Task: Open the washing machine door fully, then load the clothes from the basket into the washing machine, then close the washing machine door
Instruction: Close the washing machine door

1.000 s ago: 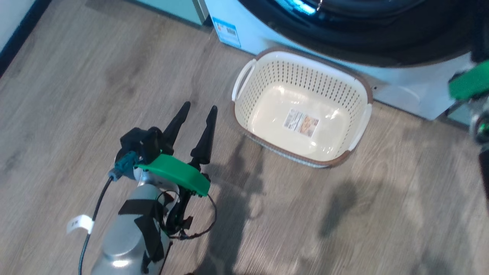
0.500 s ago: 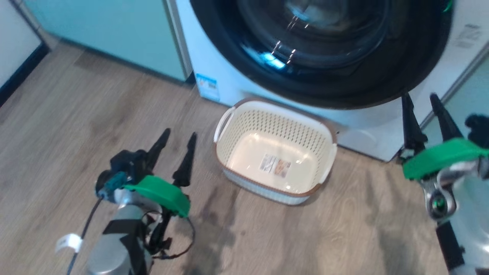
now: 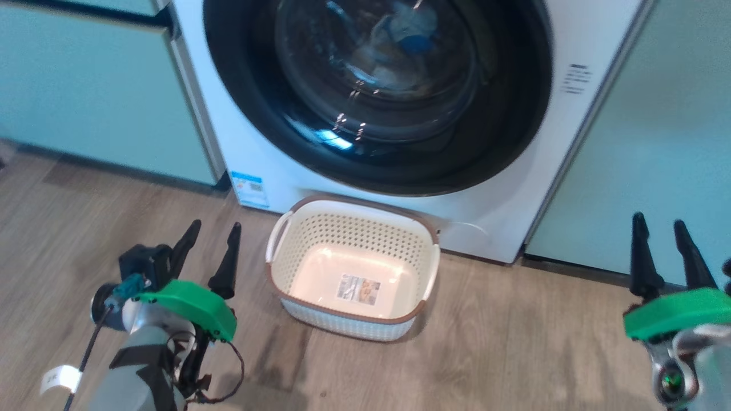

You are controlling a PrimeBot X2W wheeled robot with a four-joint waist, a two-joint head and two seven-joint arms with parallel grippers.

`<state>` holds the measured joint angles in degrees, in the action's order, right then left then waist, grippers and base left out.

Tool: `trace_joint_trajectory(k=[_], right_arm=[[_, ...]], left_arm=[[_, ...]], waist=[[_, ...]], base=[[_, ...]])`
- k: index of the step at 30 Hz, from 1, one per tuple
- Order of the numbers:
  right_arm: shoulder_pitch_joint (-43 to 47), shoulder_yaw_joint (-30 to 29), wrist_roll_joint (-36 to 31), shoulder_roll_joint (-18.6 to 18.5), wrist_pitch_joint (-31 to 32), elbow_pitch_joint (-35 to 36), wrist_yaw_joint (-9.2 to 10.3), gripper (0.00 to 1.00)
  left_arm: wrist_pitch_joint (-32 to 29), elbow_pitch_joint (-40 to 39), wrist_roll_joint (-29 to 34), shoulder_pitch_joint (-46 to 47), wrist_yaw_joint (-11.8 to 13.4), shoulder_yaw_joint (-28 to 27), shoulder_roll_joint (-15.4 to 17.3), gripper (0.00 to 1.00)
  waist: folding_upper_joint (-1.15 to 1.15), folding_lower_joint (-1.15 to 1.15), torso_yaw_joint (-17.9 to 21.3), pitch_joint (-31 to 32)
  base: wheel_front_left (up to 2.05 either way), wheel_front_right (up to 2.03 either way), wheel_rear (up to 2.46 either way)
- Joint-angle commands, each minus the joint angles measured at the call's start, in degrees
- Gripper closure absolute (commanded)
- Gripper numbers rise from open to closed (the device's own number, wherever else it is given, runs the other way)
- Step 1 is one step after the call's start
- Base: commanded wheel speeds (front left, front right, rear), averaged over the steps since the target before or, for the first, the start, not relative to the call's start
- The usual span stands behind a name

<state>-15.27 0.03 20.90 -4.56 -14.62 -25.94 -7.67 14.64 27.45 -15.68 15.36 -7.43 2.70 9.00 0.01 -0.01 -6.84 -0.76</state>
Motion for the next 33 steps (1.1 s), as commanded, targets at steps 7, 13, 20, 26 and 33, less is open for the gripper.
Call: trace_joint_trajectory(k=[7,13,20,26,33], right_arm=[[5.2,-3.3,-2.7,1.1,-0.4,6.6,0.19,0.0],[10.1,-4.3,-4.3,1.5,-0.4,8.9,0.19,0.0],[13.6,-4.4,-6.3,1.6,-0.4,11.5,0.19,0.0],[15.9,-4.6,-7.6,1.7,-0.4,13.9,0.19,0.0],[17.6,-5.3,-6.7,1.7,-0.4,14.1,0.19,0.0]], left_arm=[[0.4,-1.4,-1.4,1.8,-0.1,-2.5,3.3,0.0],[0.4,-1.2,-2.3,0.5,-0.1,-1.8,3.9,0.0],[0.4,0.1,-3.0,-1.1,-0.1,-2.5,3.9,0.0],[0.4,0.6,-3.7,-2.0,-0.1,-1.4,4.4,0.0],[0.4,0.8,-4.3,-2.4,-0.1,-2.0,4.6,0.0]], waist=[[-0.01,0.01,3.8,2.0],[-0.01,0.01,5.6,3.0],[-0.01,0.01,7.5,3.7],[-0.01,0.01,8.2,3.9],[-0.01,0.01,8.3,4.0]], base=[[0.0,0.0,0.0],[0.0,0.0,0.0],[0.0,0.0,0.0],[0.0,0.0,0.0],[0.0,0.0,0.0]])
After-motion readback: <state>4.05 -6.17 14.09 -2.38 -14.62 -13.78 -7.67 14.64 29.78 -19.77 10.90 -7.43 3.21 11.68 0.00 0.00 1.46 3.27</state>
